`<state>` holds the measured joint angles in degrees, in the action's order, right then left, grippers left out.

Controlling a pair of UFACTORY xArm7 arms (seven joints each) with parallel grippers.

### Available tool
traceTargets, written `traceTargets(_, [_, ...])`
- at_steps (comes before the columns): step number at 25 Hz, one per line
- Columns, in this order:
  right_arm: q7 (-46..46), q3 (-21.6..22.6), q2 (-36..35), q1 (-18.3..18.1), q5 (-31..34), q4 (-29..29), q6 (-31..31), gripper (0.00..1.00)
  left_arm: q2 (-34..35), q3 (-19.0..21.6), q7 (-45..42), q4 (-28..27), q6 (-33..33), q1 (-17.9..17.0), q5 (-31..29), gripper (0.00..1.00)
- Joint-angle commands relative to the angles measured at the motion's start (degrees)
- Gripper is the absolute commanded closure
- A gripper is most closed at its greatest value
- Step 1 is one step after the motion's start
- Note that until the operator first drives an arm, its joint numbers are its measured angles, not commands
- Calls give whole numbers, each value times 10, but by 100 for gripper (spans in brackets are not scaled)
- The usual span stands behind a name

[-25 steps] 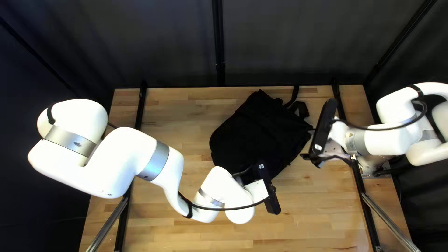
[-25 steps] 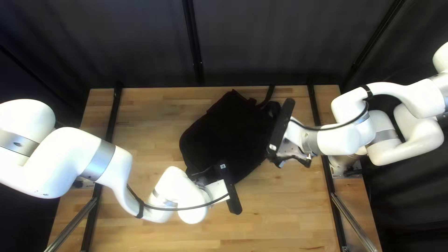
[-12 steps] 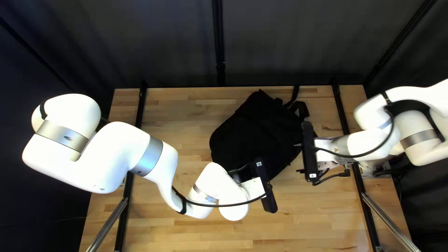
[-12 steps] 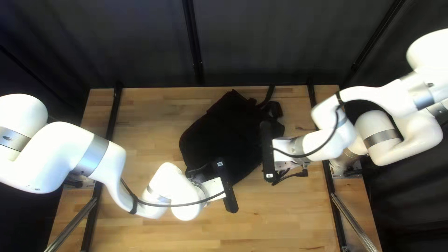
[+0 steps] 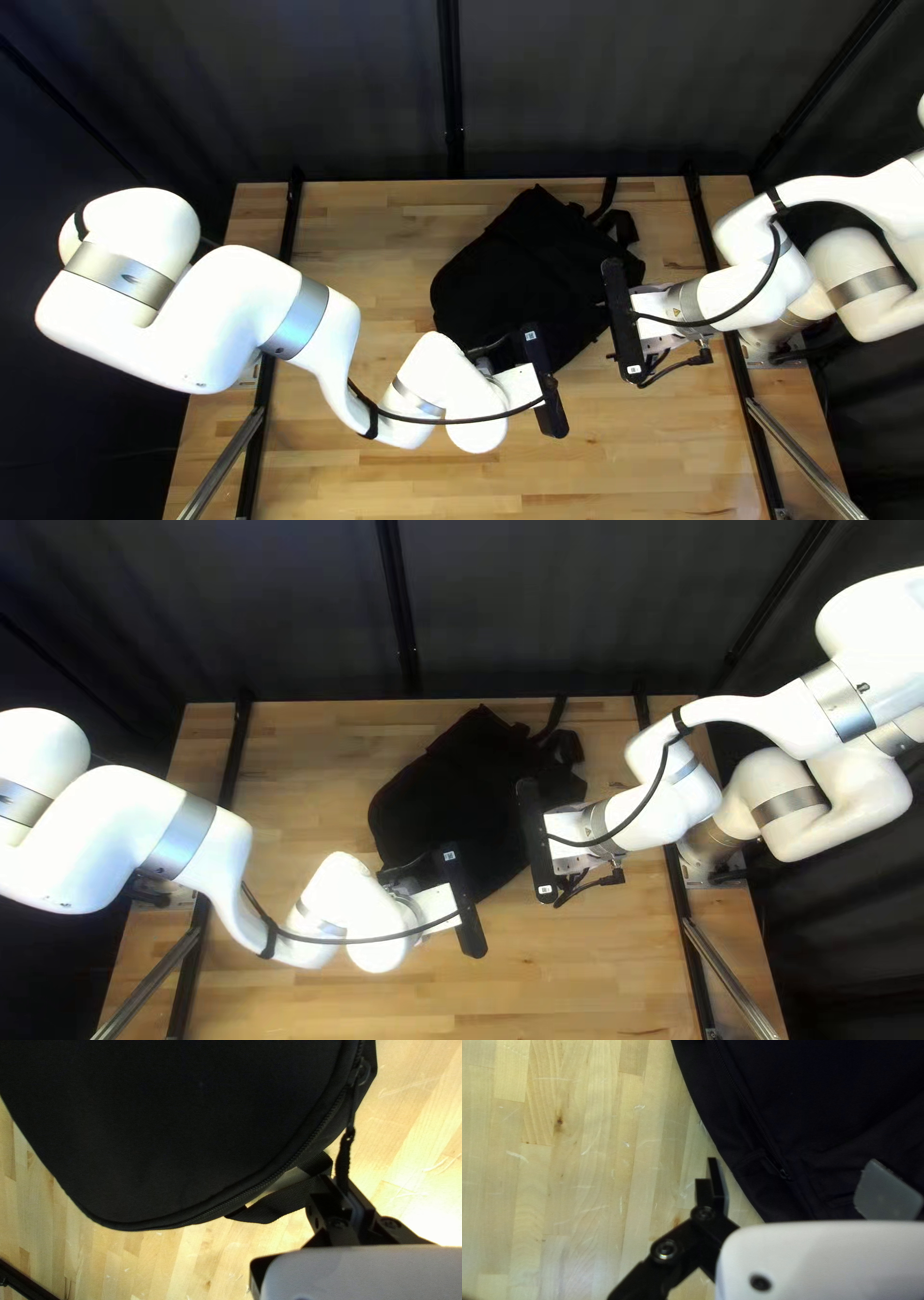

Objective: Remove a lunch box from a kids backpack

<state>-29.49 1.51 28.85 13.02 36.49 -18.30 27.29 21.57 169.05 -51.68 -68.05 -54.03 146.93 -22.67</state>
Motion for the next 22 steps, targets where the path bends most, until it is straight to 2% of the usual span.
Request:
traceTargets(1, [-103, 91, -42, -101, 224, 22, -133, 0, -2, 1, -1, -2, -5, -3, -1, 100])
traceTargets(2, [-129, 105, -49, -118, 271, 18, -143, 0, -2, 1, -1, -2, -5, -3, -1, 100])
traceTargets(3, [-176, 125, -60, -141, 351, 11, -155, 0, -3, 1, -1, -3, -6, -3, -1, 100])
traceTargets(5, [-231, 129, -92, -146, 451, -16, -152, 0, -3, 2, -1, -2, -5, -3, -1, 100])
traceTargets(8, [-277, 118, -133, -142, 545, -43, -146, 0, -5, 2, -1, -1, -5, -4, -2, 100])
traceTargets(11, [-293, 104, -184, -149, 598, -82, -147, 0, -6, 2, -1, 1, -4, -4, -2, 100])
traceTargets(16, [-277, 103, -224, -152, 593, -111, -134, 0, -8, 3, 0, 2, -3, -5, -2, 100])
traceTargets(22, [-288, 107, -232, -151, 595, -113, -114, 0, -10, 3, -1, 6, 2, -5, -3, 100])
